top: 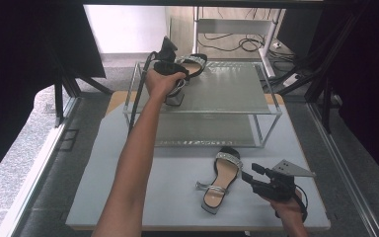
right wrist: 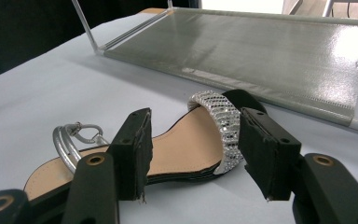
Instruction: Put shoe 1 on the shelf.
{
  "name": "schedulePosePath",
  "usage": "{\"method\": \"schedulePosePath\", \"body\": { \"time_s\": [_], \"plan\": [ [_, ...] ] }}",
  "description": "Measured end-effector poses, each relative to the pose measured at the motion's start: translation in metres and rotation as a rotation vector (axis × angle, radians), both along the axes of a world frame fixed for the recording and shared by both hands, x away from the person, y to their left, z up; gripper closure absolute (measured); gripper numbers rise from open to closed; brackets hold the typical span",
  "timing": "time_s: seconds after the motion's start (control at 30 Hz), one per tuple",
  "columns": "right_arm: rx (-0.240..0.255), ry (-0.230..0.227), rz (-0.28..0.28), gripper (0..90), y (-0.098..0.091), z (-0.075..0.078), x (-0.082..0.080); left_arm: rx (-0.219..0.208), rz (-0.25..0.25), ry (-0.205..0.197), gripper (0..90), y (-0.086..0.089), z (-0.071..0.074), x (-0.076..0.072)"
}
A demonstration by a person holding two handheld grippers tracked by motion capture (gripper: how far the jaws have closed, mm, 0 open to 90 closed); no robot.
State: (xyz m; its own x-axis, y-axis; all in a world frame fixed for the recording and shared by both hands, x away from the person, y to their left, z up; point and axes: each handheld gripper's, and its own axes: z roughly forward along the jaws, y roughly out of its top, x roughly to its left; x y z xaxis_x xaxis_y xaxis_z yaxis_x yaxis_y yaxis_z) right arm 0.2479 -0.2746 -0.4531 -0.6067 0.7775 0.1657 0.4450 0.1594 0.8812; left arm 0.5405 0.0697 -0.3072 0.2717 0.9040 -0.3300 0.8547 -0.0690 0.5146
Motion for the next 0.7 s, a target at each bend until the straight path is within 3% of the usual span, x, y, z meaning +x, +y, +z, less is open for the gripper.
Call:
{"method": "schedulePosePath", "body": {
  "time_s": [0.07,0.2,0.33,0.43,0.5,0.53,0.63,0.67,0.7],
  "plan": [
    [-0.001,0.006,0.0,45.1,0.001,-0.002,0.001,0.005,0.027,0.026,42.5,0.0,-0.003,0.004],
    [-0.004,0.011,0.0,45.1,0.001,-0.003,0.002,0.014,0.062,0.028,42.3,0.0,-0.004,0.006],
    [-0.008,0.01,0.005,45.1,0.002,-0.004,0.001,0.03,0.06,0.041,42.0,-0.003,-0.006,0.007],
    [-0.012,0.008,0.01,45.1,0.004,-0.004,0.0,0.016,0.064,0.045,41.5,-0.005,-0.006,0.006],
    [-0.018,0.009,0.011,45.1,0.005,-0.004,0.0,0.018,0.062,0.035,36.8,-0.006,-0.005,0.005],
    [-0.019,0.008,0.011,45.0,0.005,-0.004,0.0,-0.005,0.06,0.005,34.8,-0.004,-0.002,0.003],
    [-0.023,0.007,0.012,45.0,0.006,-0.004,0.0,-0.029,0.063,-0.029,32.3,-0.002,0.004,-0.001],
    [-0.027,0.008,0.014,44.9,0.006,-0.005,0.001,-0.049,0.063,-0.063,30.4,0.001,0.01,-0.005],
    [-0.027,0.008,0.014,44.9,0.006,-0.005,0.001,-0.049,0.063,-0.063,29.7,0.001,0.01,-0.005]
  ]
}}
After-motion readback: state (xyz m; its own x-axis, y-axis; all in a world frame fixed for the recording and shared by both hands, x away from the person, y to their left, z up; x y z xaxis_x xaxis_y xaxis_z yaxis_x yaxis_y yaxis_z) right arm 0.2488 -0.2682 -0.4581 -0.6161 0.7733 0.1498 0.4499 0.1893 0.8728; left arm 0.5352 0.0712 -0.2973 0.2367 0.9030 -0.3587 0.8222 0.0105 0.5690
